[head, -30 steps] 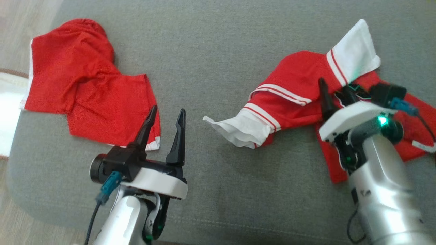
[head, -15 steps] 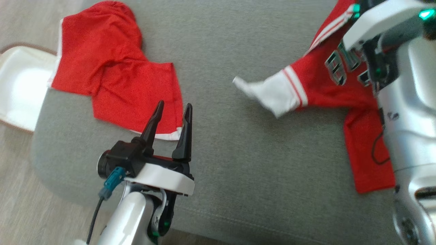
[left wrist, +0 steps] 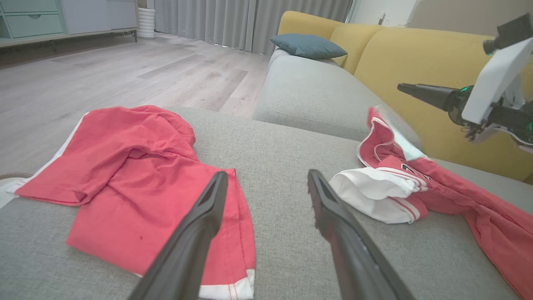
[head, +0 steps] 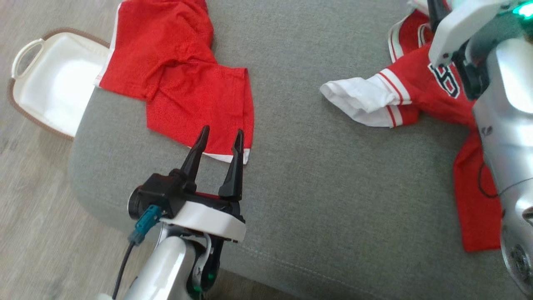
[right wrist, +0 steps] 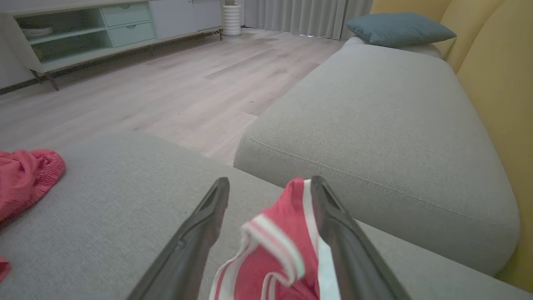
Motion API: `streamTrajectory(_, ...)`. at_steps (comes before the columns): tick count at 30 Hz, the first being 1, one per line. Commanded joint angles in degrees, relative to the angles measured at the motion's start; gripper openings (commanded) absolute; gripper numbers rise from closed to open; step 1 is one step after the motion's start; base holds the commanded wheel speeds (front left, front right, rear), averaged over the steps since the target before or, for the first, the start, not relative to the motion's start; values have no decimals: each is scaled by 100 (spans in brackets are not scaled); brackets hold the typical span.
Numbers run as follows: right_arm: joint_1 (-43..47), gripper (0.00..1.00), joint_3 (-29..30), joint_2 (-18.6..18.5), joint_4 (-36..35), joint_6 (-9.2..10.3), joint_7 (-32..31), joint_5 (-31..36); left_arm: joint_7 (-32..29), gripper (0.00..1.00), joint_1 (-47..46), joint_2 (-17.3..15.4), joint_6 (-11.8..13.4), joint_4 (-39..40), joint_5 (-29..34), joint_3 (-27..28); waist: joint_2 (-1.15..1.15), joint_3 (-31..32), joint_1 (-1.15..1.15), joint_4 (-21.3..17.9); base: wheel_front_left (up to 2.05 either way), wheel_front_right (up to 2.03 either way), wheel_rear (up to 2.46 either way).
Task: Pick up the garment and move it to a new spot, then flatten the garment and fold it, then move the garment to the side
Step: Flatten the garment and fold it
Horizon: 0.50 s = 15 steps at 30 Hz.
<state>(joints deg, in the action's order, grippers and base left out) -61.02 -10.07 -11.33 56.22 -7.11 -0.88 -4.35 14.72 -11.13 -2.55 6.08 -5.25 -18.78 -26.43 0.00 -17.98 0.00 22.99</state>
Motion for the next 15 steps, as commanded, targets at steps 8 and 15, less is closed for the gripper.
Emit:
streamTrajectory(8,-137,100,-88,348,381,-37,650,167,28,100,-129,-32,-40,161,218,466,0,341,0,-616,0,0,0)
streamTrajectory(15,647,100,-236,537,152,-37,1322,21,28,100,-29,-32,-106,191,405,801,0,689,0,-1394,0,0,0)
